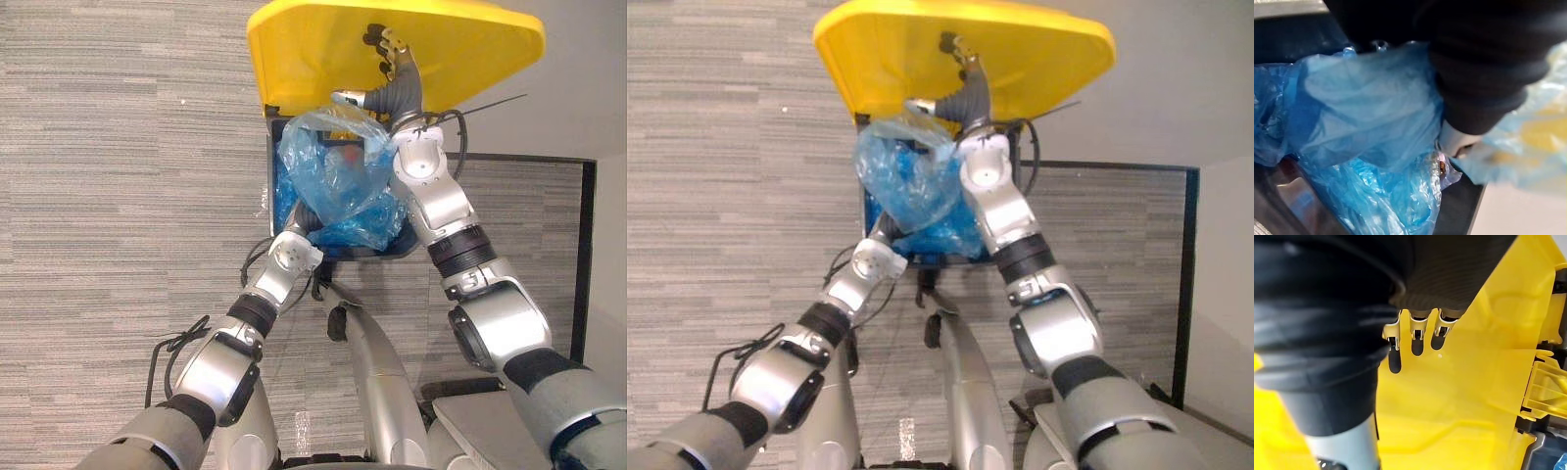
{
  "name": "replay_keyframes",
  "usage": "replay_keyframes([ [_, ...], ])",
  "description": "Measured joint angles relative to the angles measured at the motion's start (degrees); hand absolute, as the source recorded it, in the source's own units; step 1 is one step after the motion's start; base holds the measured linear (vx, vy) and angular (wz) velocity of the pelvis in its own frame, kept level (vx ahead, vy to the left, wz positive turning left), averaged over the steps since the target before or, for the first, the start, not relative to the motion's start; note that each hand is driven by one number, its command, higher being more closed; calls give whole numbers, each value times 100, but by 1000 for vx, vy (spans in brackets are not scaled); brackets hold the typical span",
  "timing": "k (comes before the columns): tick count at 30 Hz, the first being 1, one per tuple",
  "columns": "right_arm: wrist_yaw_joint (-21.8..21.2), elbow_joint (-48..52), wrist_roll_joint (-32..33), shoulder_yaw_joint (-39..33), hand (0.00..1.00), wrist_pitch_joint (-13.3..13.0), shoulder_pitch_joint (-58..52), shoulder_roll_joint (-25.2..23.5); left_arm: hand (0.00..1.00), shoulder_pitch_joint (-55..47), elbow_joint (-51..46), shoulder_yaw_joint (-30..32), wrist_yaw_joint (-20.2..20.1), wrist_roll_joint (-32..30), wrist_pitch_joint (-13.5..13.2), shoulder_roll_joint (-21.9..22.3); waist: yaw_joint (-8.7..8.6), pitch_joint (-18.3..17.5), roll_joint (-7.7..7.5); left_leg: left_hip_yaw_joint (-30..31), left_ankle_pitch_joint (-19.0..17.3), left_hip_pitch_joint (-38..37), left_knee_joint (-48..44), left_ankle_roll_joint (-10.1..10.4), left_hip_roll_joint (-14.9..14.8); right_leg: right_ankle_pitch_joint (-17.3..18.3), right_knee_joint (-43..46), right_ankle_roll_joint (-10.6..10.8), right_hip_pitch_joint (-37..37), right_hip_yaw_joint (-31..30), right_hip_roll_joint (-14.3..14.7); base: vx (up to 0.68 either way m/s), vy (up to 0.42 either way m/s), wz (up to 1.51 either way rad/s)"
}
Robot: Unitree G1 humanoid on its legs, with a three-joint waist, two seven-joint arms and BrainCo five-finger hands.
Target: Gather rubbish on tea table into small bin, then transfer packed bag to large trash can.
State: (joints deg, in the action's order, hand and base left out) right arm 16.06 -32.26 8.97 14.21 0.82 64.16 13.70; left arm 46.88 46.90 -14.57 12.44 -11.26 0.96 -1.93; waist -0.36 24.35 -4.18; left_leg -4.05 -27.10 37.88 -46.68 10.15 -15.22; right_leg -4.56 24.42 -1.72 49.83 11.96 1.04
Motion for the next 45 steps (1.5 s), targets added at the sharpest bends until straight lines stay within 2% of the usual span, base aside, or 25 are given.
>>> replay_keyframes([
  [8,-84,8,-168,169,0,17,-262,6,0,-71,-251,-114,107,14,-5,-62,11,-19,34,1,-22,-463,71,-51,4,51,-64,-63,-504,22,-25,-45,-18,5],
  [15,-245,47,-471,179,0,39,-1185,-1,0,-423,-1103,-687,95,127,-63,-322,122,-36,63,-9,86,-844,297,-12,77,82,-72,-63,-823,56,-114,-27,-21,7],
  [17,-265,58,-627,177,0,74,-1467,-2,0,-587,-1362,-757,82,140,-84,-456,142,-38,66,-14,90,-985,335,-7,84,102,-73,-71,-954,56,-118,-12,-4,2],
  [22,-429,279,-891,161,0,105,-2406,27,0,-1227,-2208,-1035,-202,298,-314,-961,261,-235,211,-5,91,-1270,461,-41,113,186,-61,-81,-1198,77,-146,-22,-9,5],
  [24,-528,279,-915,143,0,132,-2806,34,0,-1604,-2491,-1026,-394,447,-416,-1281,325,-387,287,2,128,-1372,597,-78,185,237,-8,-42,-1239,84,-219,-7,-22,12],
  [29,-735,158,-1131,-89,0,147,-3438,31,0,-2475,-2584,-730,-703,732,-569,-1891,370,-423,307,70,224,-1791,861,-70,251,330,-74,56,-1613,102,-224,-7,-23,12],
  [32,-809,-116,-1137,-132,0,147,-3562,67,0,-3006,-2258,-434,-842,892,-577,-2042,387,-509,310,87,280,-1812,953,-76,282,327,-146,61,-1642,105,-233,-14,-12,4],
  [38,-927,-465,-1182,-201,0,140,-3686,50,0,-3774,-866,82,-1047,966,-562,-2089,401,-518,301,127,390,-2045,1179,-56,275,291,-322,66,-1873,153,-196,-3,-13,4],
  [43,-931,-483,-1292,-266,0,84,-3810,13,0,-4102,299,919,-1018,647,-492,-1691,449,-592,256,43,402,-2211,1237,-48,220,192,-504,98,-2054,108,-110,-3,1,-8],
  [45,-934,-482,-1305,-271,0,64,-3877,-13,0,-4113,480,994,-1015,581,-427,-1523,466,-596,252,21,401,-2312,1216,-48,195,167,-559,97,-2180,111,-85,3,16,-6],
])
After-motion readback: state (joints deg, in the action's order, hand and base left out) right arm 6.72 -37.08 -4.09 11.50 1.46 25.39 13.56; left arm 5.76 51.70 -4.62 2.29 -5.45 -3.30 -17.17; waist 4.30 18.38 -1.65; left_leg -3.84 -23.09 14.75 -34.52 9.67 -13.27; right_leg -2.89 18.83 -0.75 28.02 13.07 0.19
